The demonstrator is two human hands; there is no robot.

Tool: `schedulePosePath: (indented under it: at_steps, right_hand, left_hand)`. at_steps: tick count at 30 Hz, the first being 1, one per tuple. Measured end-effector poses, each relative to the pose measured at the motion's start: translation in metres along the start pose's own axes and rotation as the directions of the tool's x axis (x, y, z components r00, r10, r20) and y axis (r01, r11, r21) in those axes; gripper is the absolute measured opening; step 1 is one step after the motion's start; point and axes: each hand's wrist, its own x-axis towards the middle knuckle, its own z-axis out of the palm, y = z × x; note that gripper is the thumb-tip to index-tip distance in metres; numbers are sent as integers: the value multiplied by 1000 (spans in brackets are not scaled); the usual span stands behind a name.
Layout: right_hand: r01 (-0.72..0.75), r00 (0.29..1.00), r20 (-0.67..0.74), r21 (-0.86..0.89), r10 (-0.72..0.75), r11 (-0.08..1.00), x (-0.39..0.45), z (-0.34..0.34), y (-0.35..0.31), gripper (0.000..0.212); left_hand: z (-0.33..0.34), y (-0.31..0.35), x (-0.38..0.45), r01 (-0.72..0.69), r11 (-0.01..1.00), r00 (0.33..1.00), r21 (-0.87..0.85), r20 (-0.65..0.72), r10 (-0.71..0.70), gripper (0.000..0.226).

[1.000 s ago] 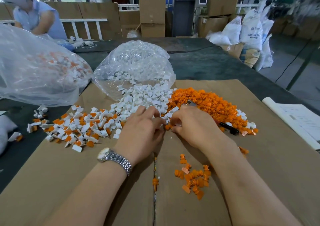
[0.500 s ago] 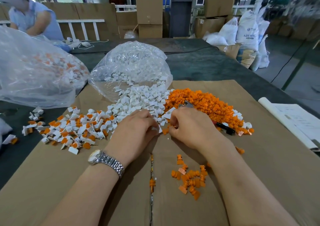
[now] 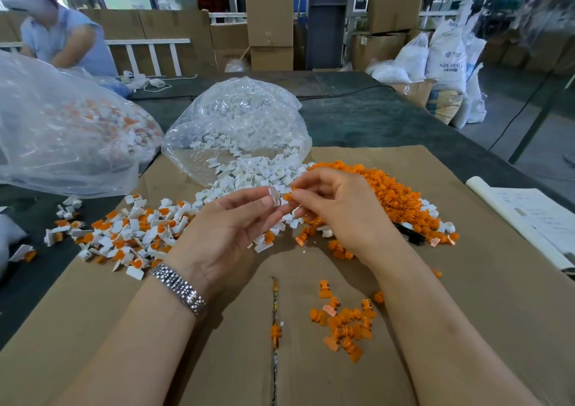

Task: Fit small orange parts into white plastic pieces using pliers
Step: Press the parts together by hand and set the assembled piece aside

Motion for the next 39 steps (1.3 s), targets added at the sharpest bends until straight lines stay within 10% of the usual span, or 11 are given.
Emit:
schedulePosePath:
  at_steps: [14, 21, 27, 39]
  right_hand:
    - [107, 994, 33, -236, -102, 966, -6, 4, -11, 4]
    - [-84, 996, -43, -31, 83, 996, -5, 4, -7, 9]
    - [-33, 993, 117, 79, 23, 996, -7, -5, -12, 23]
    - [222, 975, 11, -59, -222, 973, -8, 0, -14, 21]
  left_hand:
    - [-3, -3, 1, -23, 1000, 997, 14, 77, 22, 27]
    - [5, -8, -8, -302, 854, 952, 424, 90, 292, 26]
    - [1, -3, -2, -127, 992, 990, 23, 59, 126, 27]
    - [-2, 0, -3, -162, 987, 976, 2, 149, 160, 16]
